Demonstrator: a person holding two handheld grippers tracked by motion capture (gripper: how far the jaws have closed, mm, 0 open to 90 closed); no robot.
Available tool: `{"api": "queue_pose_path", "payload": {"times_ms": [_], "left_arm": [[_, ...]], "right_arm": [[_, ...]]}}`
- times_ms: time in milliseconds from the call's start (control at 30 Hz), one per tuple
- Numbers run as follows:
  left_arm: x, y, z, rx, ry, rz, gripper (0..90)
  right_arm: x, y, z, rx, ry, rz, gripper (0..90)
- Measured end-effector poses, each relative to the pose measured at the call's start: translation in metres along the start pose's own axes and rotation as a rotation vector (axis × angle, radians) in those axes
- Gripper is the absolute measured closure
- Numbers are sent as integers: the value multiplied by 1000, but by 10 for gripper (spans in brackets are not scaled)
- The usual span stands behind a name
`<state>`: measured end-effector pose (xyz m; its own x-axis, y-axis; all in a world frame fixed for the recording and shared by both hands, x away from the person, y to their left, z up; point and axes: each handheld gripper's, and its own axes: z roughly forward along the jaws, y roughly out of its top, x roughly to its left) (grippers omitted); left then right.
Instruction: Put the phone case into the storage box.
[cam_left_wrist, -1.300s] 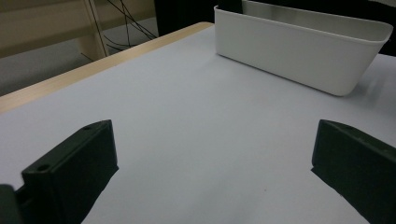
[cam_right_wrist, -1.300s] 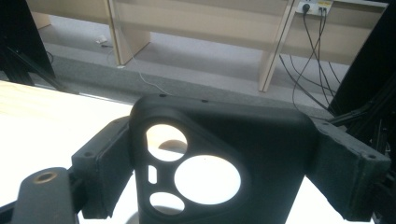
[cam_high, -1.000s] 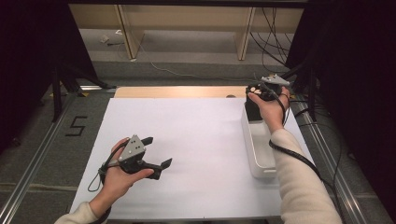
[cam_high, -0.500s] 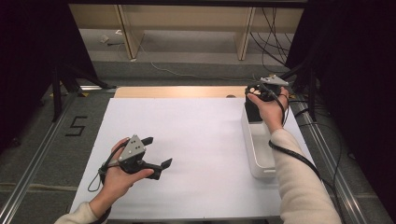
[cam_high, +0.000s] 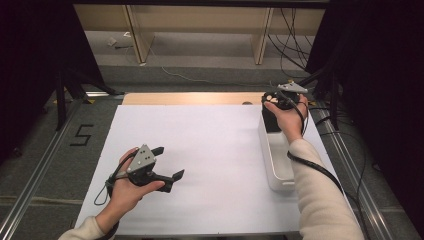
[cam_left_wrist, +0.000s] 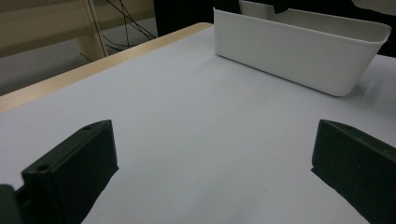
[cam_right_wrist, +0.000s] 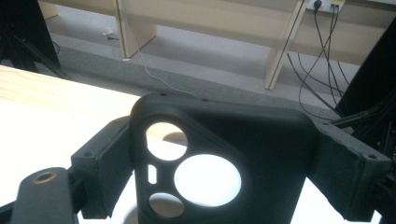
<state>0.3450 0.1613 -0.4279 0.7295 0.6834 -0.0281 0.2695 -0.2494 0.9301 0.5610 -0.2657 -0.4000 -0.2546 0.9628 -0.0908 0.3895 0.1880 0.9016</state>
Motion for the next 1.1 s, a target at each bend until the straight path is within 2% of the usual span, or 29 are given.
{"api": "queue_pose_path", "payload": {"times_ms": [367,500,800,867,1100], "left_arm": [[0,0,0,0,1,1,0],[1,0,0,-2,2,0,0],[0,0,0,-1,1,-1,0],[1,0,0,-2,1,-3,0],[2,0,0,-2,2,-3,0]], "right_arm": [[-2,-3,4,-1,14,18,147],[-2,-5,5,-11,15,14,143],[-3,-5,6,9,33,10,131],[-3,-6,6,10,22,5,128],[-1,-6,9,21,28,7,45]]}}
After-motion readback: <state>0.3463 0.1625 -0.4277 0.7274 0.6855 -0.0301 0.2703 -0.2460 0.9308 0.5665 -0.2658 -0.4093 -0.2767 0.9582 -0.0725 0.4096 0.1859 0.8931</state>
